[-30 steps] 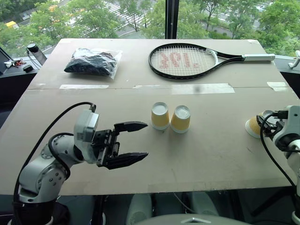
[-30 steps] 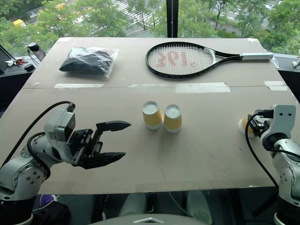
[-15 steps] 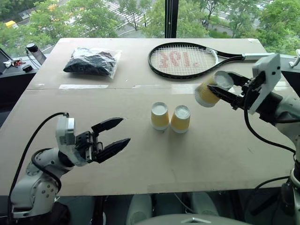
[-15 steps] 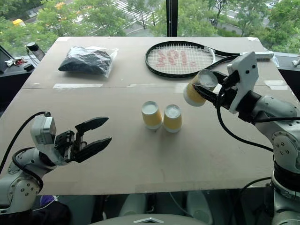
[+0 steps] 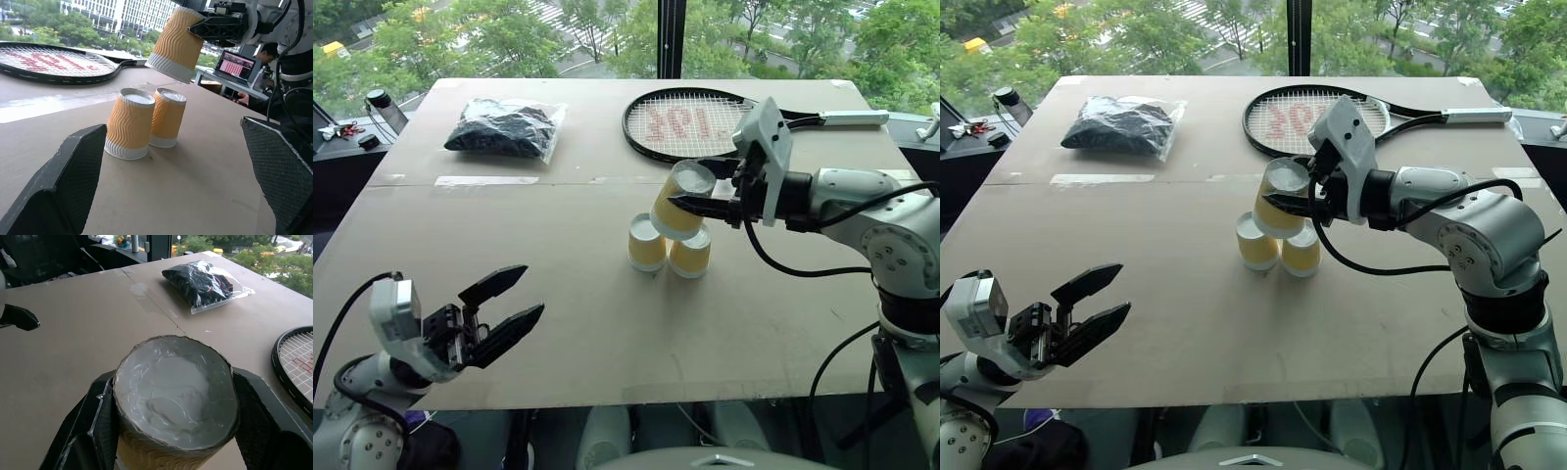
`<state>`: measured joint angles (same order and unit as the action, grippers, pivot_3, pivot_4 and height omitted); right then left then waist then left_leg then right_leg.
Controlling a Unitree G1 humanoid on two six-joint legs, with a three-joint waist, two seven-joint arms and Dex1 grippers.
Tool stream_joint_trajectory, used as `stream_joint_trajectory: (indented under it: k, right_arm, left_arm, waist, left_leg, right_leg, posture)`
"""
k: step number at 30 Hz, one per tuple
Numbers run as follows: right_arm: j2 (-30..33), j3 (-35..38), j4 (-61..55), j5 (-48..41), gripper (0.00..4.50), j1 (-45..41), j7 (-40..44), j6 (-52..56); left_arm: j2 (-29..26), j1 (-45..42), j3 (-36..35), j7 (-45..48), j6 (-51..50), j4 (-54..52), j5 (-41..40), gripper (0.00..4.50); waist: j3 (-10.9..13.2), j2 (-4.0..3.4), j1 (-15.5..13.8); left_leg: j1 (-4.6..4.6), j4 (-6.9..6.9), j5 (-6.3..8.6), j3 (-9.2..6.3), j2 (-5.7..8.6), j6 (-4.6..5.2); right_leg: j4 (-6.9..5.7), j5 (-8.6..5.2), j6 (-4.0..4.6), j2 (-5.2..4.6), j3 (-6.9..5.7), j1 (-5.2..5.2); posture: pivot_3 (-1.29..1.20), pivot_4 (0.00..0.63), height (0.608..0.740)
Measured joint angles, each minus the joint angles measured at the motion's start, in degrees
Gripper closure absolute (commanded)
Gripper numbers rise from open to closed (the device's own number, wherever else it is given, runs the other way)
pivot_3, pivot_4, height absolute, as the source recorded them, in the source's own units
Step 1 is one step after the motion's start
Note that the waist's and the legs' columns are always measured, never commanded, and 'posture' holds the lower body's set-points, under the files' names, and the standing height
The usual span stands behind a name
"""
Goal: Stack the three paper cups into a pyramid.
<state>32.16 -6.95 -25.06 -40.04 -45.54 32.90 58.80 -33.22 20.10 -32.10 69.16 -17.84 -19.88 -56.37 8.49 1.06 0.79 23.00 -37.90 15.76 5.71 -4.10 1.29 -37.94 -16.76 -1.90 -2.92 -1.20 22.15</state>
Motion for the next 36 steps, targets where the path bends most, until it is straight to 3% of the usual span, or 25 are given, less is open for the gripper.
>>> stream_joint_trajectory:
  k: [13, 35, 36]
  right_arm:
    - [-2.4, -4.8, 2.5, 7.2, 2.15, 0.0, 0.5, -2.7]
    - [-0.6, -6.1, 1.3, 9.7, 2.15, -1.1, 4.1, -1.7]
    - [-0.5, -6.3, 1.3, 10.1, 1.13, -1.1, 4.4, -2.0]
  left_arm:
    - [0.0, 1.7, -2.3, 1.1, -0.5, -0.1, -2.3, 0.00]
    - [-0.5, -0.3, -5.5, 3.2, -1.5, 0.0, -5.6, 0.00]
    - [-0.5, -0.2, -5.5, 3.2, -1.5, 0.0, -5.6, 0.00]
  waist:
    - [0.0, 0.00, 0.1]
    - [0.0, 0.01, 0.1]
    - [0.0, 0.00, 0.1]
  left_leg:
    - [0.00, 0.00, 0.00, 0.02, 0.00, -0.01]
    - [0.00, 0.00, 0.00, 0.02, 0.00, -0.01]
    - [0.00, 0.00, 0.00, 0.02, 0.00, 0.00]
  right_leg:
    - [-0.02, 0.00, 0.00, 0.01, -0.23, 0.02]
    - [-0.01, 0.00, 0.01, 0.00, -0.25, 0.02]
    - [-0.01, 0.00, 0.00, 0.00, -0.24, 0.02]
  posture:
    - [0.00, 0.150, 0.740]
    - [0.00, 0.150, 0.740]
    - [0.00, 0.150, 0.740]
